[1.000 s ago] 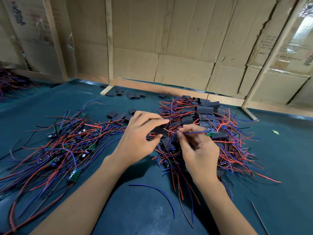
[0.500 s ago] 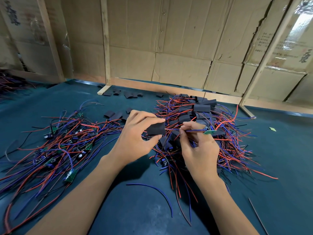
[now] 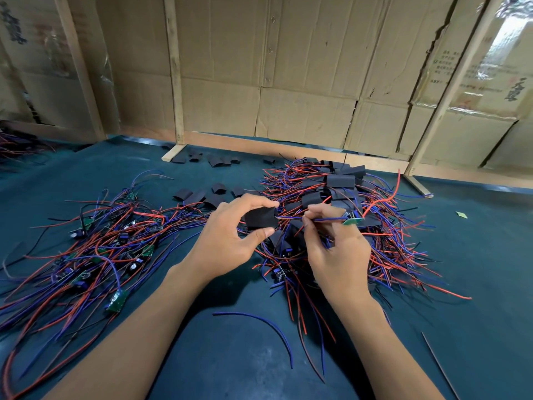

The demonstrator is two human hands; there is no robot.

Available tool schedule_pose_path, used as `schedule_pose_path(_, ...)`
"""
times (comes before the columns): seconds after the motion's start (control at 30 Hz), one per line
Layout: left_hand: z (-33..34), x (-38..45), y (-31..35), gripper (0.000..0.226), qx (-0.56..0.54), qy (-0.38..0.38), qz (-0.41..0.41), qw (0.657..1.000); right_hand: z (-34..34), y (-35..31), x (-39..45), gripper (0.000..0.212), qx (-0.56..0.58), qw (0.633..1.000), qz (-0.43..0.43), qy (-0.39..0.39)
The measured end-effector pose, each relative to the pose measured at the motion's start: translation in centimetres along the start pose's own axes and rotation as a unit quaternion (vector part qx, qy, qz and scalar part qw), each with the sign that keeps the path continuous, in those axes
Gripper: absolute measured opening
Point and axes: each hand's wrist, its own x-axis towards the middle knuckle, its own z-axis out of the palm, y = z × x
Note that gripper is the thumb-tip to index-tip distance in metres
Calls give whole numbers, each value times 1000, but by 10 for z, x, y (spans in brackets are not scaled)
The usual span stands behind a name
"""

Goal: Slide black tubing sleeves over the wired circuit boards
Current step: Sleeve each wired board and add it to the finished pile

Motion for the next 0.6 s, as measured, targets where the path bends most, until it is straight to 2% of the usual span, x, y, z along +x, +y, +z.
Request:
schedule_pose_path(0.2,-3,0,4,45,-28,-26,-8,999,-6,3,2,21,14,1000,-9,-16)
schedule_pose_path(0.33,-1,-1,4,43,35,-6,8,999,-7,6,3,19,8,999,-48,-12)
schedule_pose_path(0.5,2,1,5,42,102,-3,43,994,-6,4,1,17,10,990,-141,-18)
schedule_pose_path(0.6,3,2,5,41,131,-15,67,989,-1,-1,-4,20,68,993,-91,-28)
